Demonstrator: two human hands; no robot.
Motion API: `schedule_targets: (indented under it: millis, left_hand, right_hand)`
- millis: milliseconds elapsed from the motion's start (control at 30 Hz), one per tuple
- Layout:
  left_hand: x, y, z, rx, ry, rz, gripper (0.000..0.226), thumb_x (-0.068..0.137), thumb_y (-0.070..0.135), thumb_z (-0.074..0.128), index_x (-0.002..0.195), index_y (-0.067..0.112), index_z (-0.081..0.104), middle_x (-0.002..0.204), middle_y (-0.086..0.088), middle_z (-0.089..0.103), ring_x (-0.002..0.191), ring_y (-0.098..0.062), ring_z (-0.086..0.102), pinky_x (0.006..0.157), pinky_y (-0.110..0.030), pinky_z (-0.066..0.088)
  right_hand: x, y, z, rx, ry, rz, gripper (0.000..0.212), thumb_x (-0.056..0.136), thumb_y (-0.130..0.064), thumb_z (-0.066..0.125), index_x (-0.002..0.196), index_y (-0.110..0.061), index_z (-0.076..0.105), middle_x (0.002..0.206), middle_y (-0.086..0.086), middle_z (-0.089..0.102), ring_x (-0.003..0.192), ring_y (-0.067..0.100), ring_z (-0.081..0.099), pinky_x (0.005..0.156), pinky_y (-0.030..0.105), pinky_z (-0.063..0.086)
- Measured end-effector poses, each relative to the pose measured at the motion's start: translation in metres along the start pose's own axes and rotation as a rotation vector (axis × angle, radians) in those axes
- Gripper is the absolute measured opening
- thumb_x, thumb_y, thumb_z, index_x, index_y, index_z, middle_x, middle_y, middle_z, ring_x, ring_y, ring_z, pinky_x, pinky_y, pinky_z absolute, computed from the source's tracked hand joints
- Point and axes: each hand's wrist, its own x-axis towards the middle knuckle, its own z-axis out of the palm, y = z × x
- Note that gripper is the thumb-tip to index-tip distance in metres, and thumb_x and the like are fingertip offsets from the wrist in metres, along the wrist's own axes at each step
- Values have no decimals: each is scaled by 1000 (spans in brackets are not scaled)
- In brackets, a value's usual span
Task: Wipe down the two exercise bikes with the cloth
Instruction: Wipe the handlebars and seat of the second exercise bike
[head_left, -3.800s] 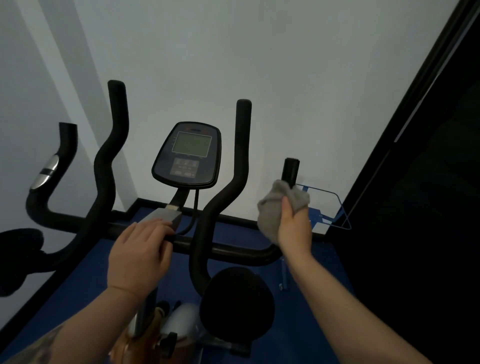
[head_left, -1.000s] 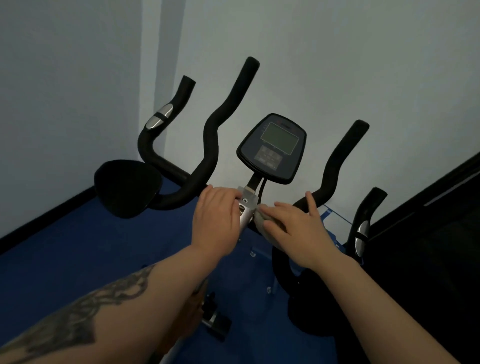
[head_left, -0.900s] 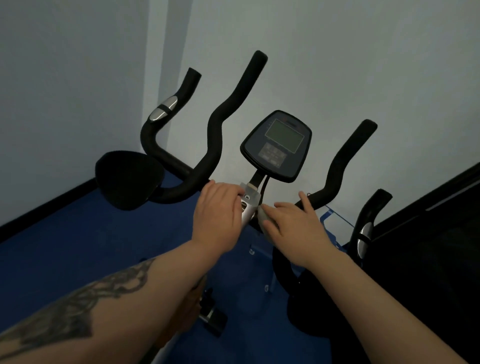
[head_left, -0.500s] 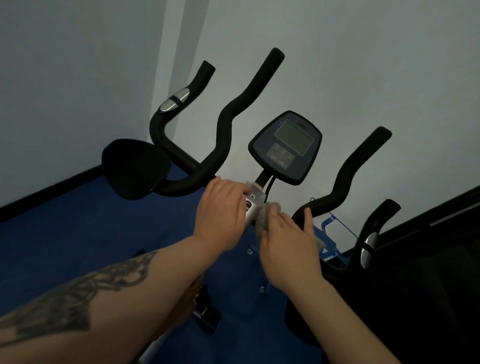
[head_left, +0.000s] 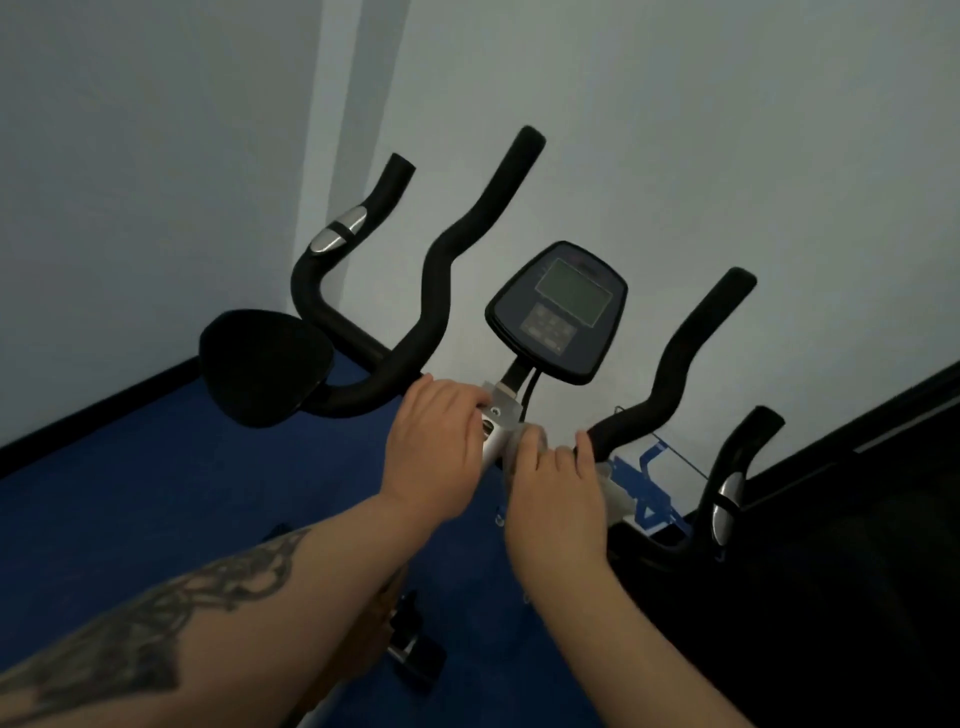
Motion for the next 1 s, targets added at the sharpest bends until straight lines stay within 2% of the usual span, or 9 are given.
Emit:
schedule_targets:
  millis: [133,200,267,333,467,600,700,900,1000]
  left_hand:
    - [0,-1,0,-12,13,7,33,92,14,35,101,8,66,96,-2,65,93,-19,58,107,-44,35]
    - [0,0,-2,-5,0,7,33,92,14,35,101,8,66,96,-2,65,93,-21,58,106,-45,36]
    - [0,3,-3,9,-14,6,34,92,15,34,102,8,65,96,-2,65,95,-21,58,107,-45,35]
    - [0,3,-3,14,-16,-1,31,92,12,36,102,8,65,96,-2,65,95,-21,59,108,-44,35]
    - [1,2,-2,6,-12,0,32,91,14,35,101,9,65,96,0,65,93,-19,58,106,-46,37]
    - [1,-1,-1,-9,8,11,33,91,14,35,102,10,66,96,0,65,93,-18,58,106,-45,37]
    - [1,1,-2,-8,3,18,34,91,13,34,102,9,66,95,-1,66,92,-21,59,105,-45,36]
    - [-1,1,-1,0,11,20,32,91,13,36,103,10,65,95,0,66,94,-18,58,107,-44,35]
    - [2,1,-2,5,-5,19,31,91,12,37,103,9,66,94,-2,66,93,-20,59,105,-45,38]
  right_hand:
    - [19,21,-3,156,-54,-129,53,96,-35,44,138,-4,30,125,9,56,115,26,52,116,43,18]
    - [30,41,-11,279,-128,-243,37,100,-41,36,122,-11,41,111,10,62,97,26,57,89,37,37]
    - [30,50,-16,277,-164,-283,35,101,-43,33,117,-14,43,105,10,63,91,25,57,89,37,37]
    - [22,44,-6,177,-105,-266,40,102,-39,32,132,-13,38,116,6,59,104,24,55,116,44,20]
    - [7,37,7,198,2,-214,59,102,-42,30,151,-12,15,124,2,59,116,21,52,118,42,9]
    - [32,51,-5,163,-46,-313,32,100,-24,39,132,-21,46,109,-1,61,105,24,61,117,45,7]
    - [47,54,-14,104,-126,-317,43,99,-18,33,142,-22,40,126,-2,58,117,24,56,118,45,12]
    - [3,19,16,294,196,-49,41,102,-30,27,138,-18,42,101,-2,66,105,23,58,119,49,7]
    - [16,22,15,344,186,7,28,102,-30,29,117,-23,53,88,-3,65,94,21,60,119,47,6]
